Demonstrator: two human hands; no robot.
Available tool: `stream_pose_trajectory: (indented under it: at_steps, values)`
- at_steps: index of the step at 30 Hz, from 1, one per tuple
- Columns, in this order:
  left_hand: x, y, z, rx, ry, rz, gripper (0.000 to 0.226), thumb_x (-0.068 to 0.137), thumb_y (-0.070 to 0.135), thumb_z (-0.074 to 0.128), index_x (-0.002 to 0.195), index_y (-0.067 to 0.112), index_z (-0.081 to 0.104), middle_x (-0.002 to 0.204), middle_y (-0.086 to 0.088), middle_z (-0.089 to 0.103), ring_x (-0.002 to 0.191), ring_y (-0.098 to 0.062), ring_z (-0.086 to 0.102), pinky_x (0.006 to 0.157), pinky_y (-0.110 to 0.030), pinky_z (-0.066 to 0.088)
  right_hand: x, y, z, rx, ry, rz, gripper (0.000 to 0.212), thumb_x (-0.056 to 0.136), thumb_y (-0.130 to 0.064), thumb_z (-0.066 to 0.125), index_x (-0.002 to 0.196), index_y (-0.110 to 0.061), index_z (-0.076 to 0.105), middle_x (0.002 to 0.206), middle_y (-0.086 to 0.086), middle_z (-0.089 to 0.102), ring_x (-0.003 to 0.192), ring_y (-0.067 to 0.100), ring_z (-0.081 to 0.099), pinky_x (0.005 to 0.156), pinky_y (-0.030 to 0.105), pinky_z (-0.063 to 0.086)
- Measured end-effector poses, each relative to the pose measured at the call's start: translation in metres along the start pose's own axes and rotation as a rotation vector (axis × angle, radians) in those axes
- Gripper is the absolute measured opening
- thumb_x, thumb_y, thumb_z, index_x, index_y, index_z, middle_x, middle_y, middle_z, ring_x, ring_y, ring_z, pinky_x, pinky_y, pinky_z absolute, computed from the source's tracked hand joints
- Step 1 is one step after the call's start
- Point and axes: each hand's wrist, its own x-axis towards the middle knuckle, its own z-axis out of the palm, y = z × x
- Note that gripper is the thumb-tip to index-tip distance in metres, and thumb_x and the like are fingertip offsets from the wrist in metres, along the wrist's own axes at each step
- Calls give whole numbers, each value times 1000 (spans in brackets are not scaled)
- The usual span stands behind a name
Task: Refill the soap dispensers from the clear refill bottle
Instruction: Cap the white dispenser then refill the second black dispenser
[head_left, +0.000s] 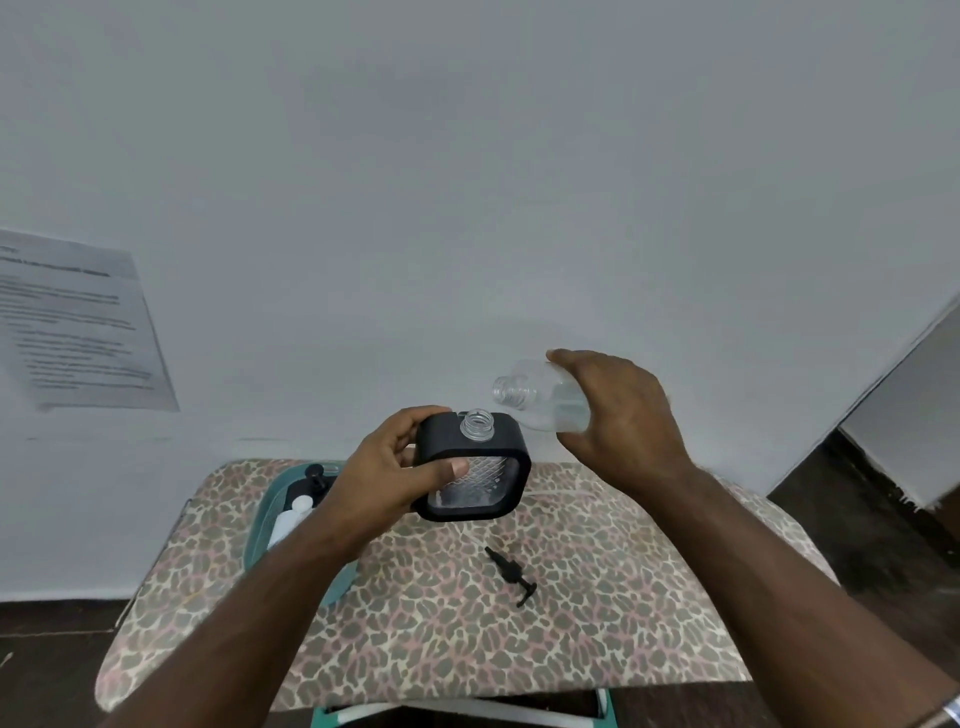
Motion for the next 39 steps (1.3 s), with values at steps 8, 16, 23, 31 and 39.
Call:
stream_pose_trajectory:
  at_steps: [8, 16, 23, 31, 39]
  values:
    - [-7, 9, -5, -22, -5, 29, 47, 84, 11, 84, 120, 38, 70, 121, 4, 75, 106, -20, 76, 87, -54, 64, 6, -7, -12, -144, 21, -93, 61, 74, -20, 69, 134, -19, 60, 124, 3, 69, 110, 29, 67, 91, 48, 51]
    - [-13, 13, -6, -23, -16, 43, 48, 83, 11, 85, 118, 40, 70, 120, 4, 76, 106, -20, 76, 89, -52, 63, 7, -14, -23, -231, 46, -136, 60, 76, -17, 70, 134, -22, 61, 126, 1, 68, 112, 30, 64, 93, 46, 46]
    - [-14, 16, -3, -34, -27, 45, 47, 84, 13, 85, 117, 42, 71, 122, 2, 75, 106, -21, 76, 89, -54, 63, 11, -13, -31, -286, 40, -156, 67, 71, -12, 77, 135, -23, 60, 128, 3, 67, 115, 31, 63, 96, 50, 45]
    - [-14, 18, -1, -37, -25, 55, 48, 83, 12, 85, 120, 39, 69, 120, 4, 76, 104, -18, 76, 89, -49, 64, 11, -12, -35, -313, 20, -174, 76, 66, -8, 81, 137, -22, 57, 131, 6, 66, 117, 34, 62, 99, 53, 44]
    - [-13, 20, -1, -23, -23, 60, 47, 83, 13, 85, 117, 41, 70, 120, 4, 76, 105, -19, 76, 89, -49, 64, 13, -9, -37, -341, 26, -191, 75, 67, -3, 75, 137, -22, 57, 132, 7, 66, 119, 35, 61, 100, 55, 44]
